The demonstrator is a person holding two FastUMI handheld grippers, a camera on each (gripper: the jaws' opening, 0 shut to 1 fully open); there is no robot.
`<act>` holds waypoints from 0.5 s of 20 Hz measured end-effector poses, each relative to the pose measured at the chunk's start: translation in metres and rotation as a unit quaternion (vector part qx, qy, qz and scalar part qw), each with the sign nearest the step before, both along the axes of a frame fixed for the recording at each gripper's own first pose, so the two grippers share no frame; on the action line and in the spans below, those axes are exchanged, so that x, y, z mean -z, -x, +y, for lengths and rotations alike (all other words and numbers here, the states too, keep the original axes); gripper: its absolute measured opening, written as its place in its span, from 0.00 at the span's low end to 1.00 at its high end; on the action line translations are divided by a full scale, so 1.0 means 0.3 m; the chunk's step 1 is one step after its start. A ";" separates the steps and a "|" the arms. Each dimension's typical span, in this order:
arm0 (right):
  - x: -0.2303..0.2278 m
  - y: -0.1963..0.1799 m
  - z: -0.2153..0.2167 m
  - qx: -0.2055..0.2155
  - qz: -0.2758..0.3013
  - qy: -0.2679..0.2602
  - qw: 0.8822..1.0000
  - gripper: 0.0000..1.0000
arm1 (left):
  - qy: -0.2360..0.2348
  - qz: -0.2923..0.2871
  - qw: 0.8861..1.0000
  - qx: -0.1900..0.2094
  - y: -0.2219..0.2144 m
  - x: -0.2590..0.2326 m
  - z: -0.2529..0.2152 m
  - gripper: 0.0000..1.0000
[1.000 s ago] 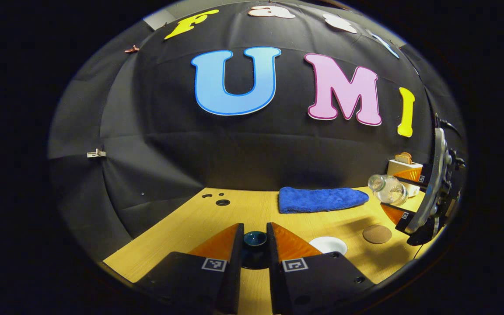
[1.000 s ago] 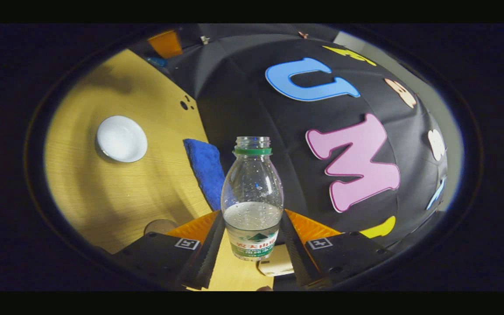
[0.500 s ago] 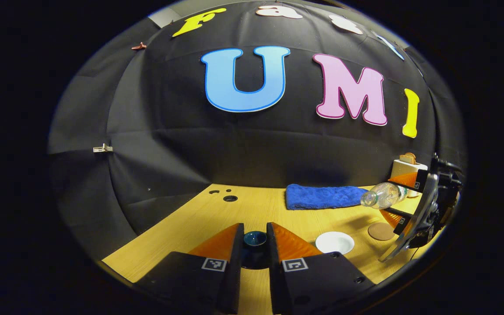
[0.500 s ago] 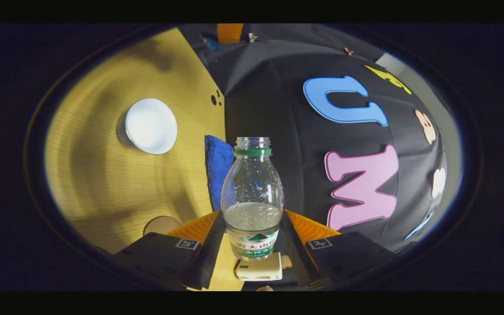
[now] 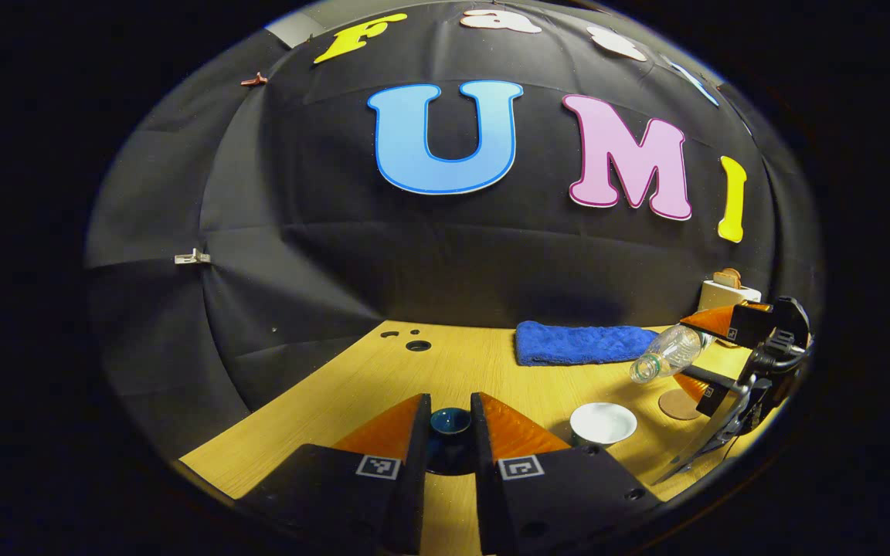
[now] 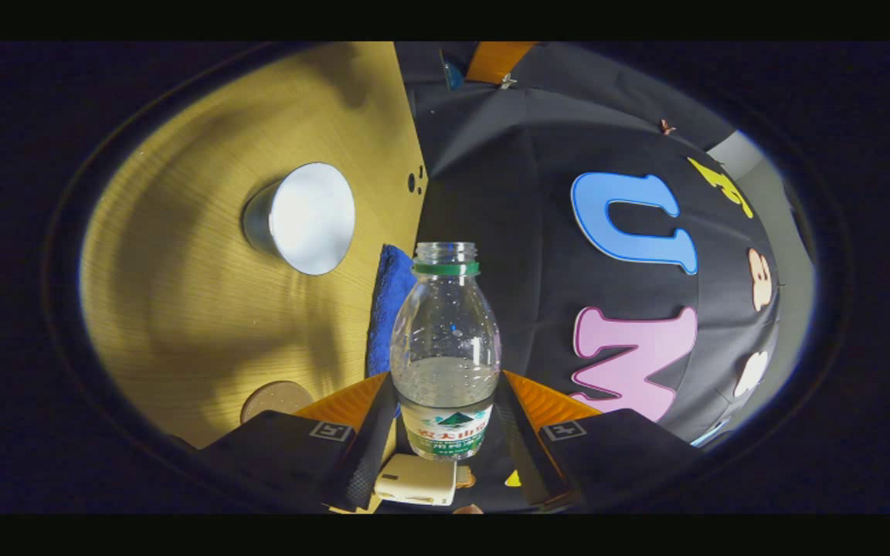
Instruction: Open the teacup lid with one hand, grasp the water bottle and pour water into the teacup with the other hand; after pouring, place the water bottle on the coaster and then close the teacup lid.
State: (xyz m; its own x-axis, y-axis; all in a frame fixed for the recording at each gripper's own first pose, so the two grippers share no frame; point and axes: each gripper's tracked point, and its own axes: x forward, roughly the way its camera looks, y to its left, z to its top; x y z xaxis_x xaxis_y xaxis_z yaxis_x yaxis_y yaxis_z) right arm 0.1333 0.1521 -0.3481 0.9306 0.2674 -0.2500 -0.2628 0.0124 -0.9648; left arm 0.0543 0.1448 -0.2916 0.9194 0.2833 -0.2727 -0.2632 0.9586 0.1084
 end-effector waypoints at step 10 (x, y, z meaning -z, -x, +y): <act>-0.011 -0.006 0.022 -0.031 -0.026 0.050 0.998 0.74 | 0.011 0.000 1.000 0.000 0.016 0.006 -0.006 0.31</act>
